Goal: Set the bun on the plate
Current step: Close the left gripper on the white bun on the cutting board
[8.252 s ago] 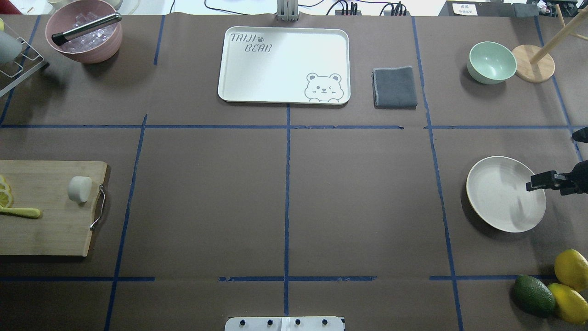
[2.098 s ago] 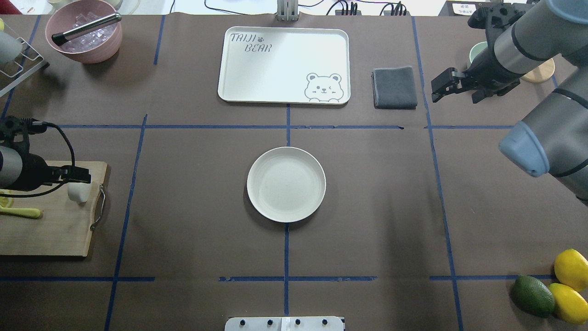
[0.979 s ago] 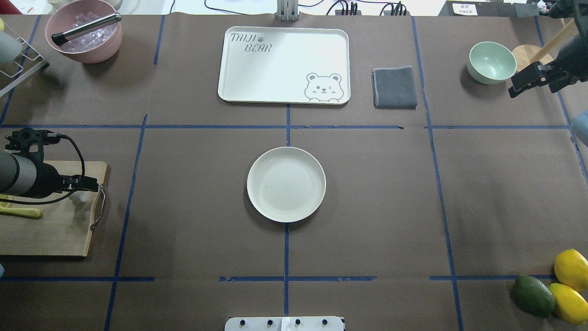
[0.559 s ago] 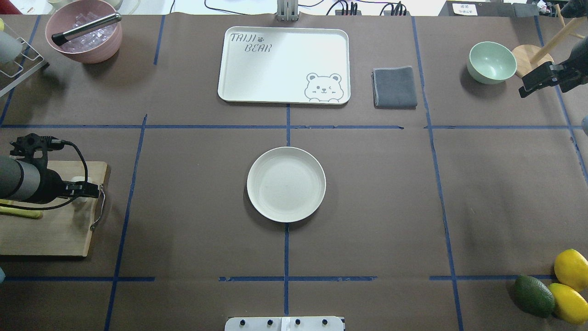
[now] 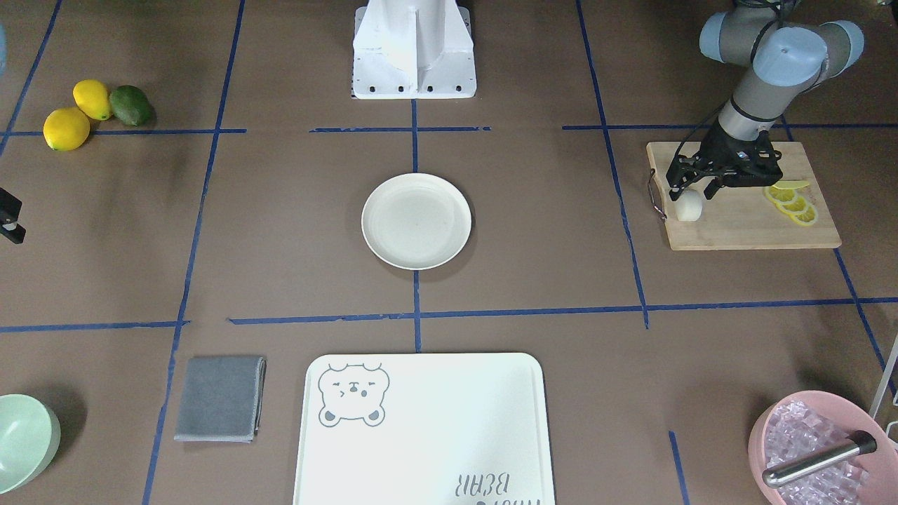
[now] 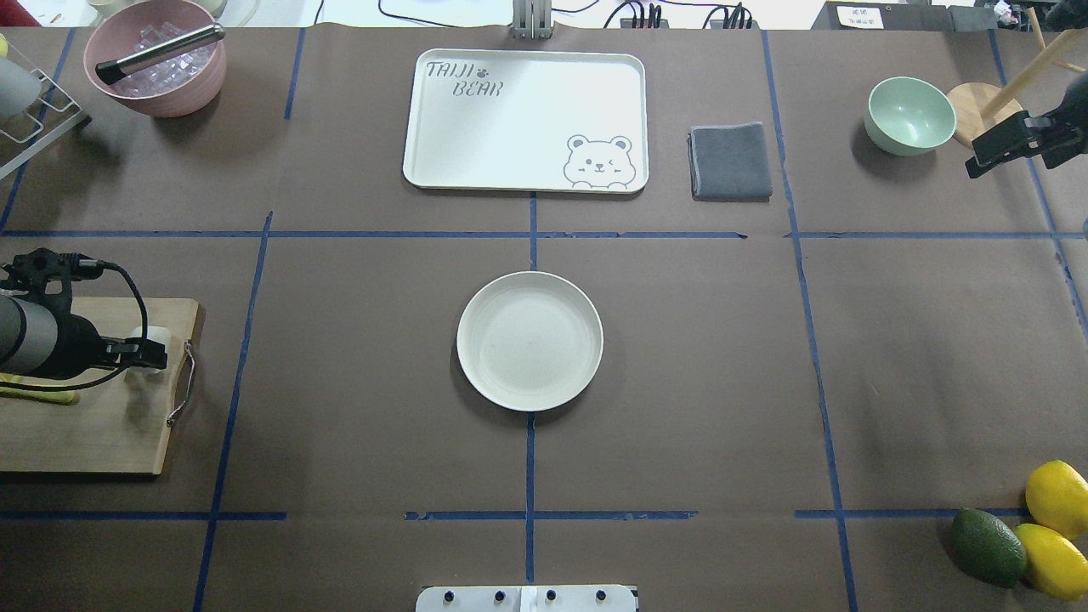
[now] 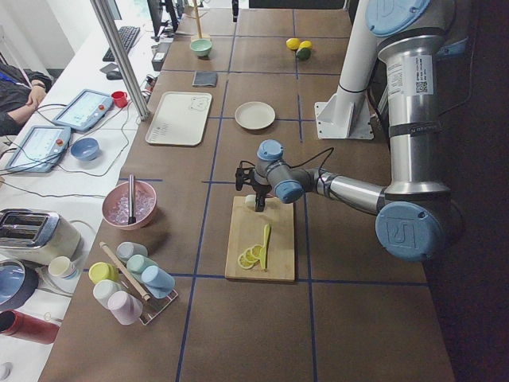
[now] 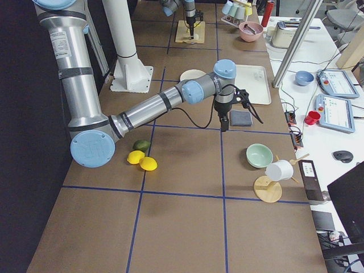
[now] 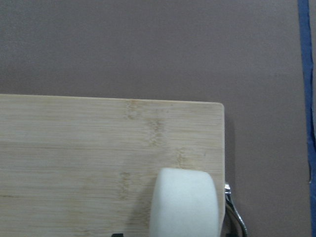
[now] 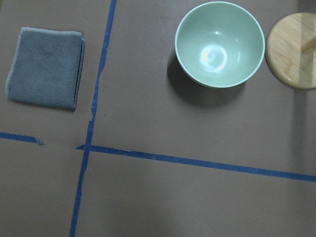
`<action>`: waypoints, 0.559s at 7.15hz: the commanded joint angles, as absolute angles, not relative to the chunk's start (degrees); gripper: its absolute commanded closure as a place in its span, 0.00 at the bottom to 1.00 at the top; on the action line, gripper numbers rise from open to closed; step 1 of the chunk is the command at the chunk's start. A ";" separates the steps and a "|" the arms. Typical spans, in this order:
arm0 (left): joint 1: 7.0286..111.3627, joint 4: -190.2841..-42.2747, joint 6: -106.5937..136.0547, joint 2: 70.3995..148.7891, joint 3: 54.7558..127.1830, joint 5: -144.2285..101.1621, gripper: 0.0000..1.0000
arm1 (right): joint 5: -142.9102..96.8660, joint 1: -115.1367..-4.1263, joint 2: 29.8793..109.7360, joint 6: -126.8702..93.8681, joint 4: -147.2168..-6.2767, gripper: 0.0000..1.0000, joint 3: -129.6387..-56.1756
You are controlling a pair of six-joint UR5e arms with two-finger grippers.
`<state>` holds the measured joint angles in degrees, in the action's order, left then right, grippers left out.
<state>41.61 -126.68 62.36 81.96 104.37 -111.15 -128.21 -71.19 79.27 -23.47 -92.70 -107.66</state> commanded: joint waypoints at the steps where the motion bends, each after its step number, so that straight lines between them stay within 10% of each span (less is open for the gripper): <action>1: 41.75 -126.65 62.40 82.44 104.41 -111.01 0.28 | -128.14 -71.19 79.45 -23.47 -92.64 0.00 -107.67; 4: 41.13 -126.56 62.40 83.06 104.07 -110.92 0.28 | -127.88 -71.10 80.15 -23.38 -92.46 0.00 -107.40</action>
<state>41.35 -126.57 62.40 82.87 104.28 -110.94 -127.99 -71.18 79.70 -23.39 -92.59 -107.45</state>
